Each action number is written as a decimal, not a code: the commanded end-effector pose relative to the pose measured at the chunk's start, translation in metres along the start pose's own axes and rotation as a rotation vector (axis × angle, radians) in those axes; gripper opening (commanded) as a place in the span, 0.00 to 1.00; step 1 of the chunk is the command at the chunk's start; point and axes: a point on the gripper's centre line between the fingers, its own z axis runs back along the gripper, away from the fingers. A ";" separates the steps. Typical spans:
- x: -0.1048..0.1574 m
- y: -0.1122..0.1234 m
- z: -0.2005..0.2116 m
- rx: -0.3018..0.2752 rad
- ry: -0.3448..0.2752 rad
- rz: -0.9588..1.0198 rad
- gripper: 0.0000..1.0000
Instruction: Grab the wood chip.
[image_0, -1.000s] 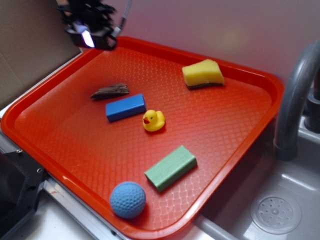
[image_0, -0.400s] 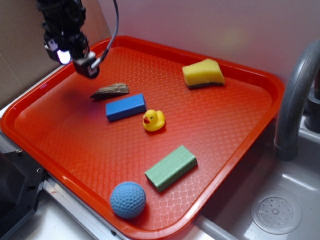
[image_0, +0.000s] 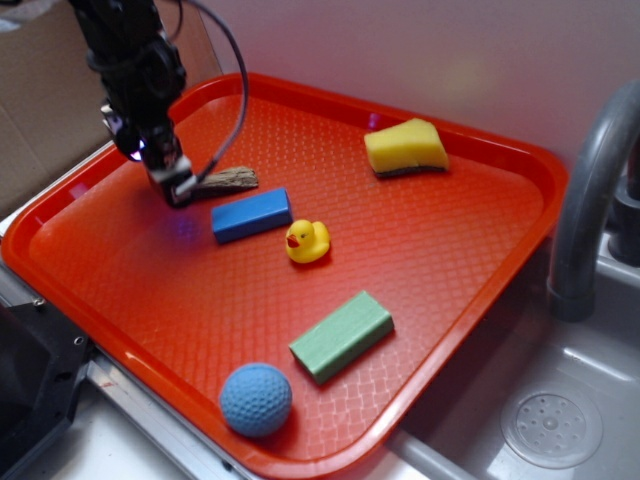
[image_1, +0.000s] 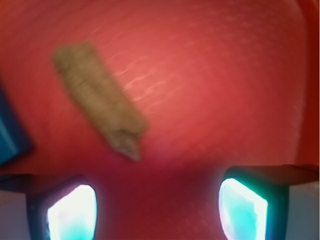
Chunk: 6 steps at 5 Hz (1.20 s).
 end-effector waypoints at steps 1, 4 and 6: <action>0.034 0.004 0.000 0.091 -0.091 -0.317 1.00; 0.029 -0.012 -0.029 0.033 -0.044 -0.364 1.00; 0.037 -0.013 -0.040 -0.011 -0.009 -0.330 1.00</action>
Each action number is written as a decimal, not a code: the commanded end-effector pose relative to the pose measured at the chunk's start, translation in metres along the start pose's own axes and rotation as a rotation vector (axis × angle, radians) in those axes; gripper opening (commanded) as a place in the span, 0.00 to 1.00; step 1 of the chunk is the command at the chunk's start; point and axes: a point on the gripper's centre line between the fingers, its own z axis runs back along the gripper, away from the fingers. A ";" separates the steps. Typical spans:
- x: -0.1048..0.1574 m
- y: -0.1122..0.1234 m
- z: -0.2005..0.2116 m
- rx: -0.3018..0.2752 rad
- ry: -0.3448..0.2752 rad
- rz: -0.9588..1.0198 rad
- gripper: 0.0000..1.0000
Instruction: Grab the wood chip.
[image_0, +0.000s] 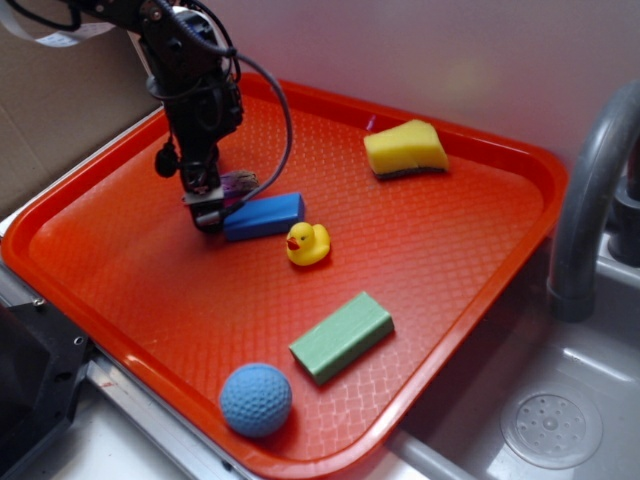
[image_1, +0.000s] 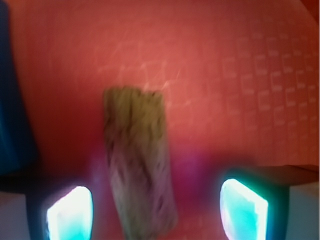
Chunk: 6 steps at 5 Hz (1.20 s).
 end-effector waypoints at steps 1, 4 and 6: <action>0.006 0.007 -0.020 -0.025 0.057 0.041 1.00; 0.008 0.013 -0.030 -0.068 0.091 0.101 0.00; 0.007 0.014 -0.029 -0.047 0.098 0.104 0.00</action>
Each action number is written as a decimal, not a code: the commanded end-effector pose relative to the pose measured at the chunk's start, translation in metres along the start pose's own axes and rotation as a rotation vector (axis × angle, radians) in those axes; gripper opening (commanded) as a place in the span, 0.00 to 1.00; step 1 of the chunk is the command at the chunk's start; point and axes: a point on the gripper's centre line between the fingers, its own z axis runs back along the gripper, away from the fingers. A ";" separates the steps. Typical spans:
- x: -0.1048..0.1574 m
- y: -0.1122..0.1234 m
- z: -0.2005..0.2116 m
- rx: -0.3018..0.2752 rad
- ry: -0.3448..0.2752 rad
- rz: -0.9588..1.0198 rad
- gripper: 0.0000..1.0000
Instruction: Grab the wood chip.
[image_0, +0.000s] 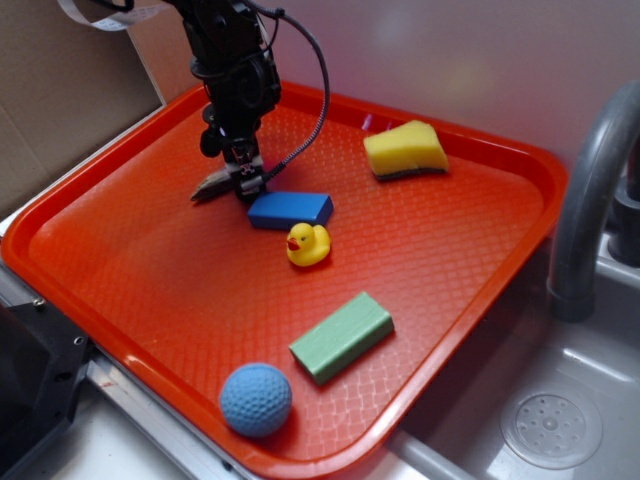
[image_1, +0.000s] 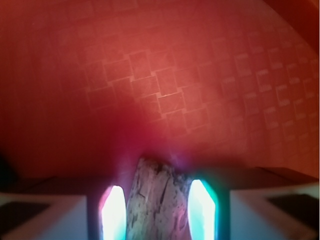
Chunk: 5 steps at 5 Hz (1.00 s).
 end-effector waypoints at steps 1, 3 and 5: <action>-0.010 0.003 -0.015 -0.014 0.053 0.015 0.00; -0.023 0.007 0.001 -0.048 0.096 0.383 0.00; -0.052 0.001 0.079 -0.154 0.052 0.583 0.00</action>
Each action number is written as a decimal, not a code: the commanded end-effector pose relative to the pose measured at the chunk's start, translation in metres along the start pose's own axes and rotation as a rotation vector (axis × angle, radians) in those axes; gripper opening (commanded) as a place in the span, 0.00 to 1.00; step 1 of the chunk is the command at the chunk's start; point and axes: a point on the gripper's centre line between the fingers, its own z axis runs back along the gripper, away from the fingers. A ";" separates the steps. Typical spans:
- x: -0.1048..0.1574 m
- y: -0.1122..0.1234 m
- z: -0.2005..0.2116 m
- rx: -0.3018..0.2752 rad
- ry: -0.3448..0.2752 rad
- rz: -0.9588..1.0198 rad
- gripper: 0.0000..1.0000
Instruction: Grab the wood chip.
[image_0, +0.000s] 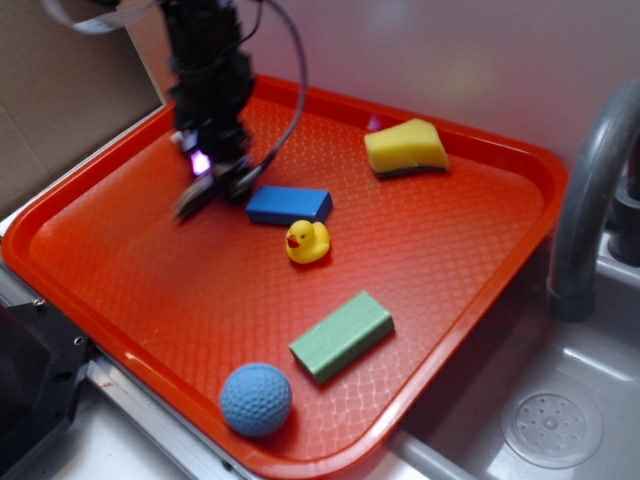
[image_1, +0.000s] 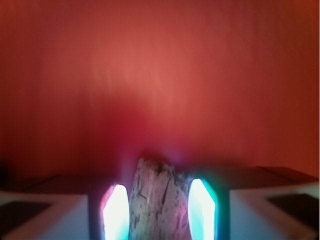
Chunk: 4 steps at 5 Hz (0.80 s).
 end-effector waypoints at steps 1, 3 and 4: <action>-0.036 0.017 0.105 -0.122 -0.119 0.126 0.00; -0.063 0.009 0.159 -0.171 -0.186 0.071 0.00; -0.069 -0.002 0.178 -0.143 -0.288 0.061 0.00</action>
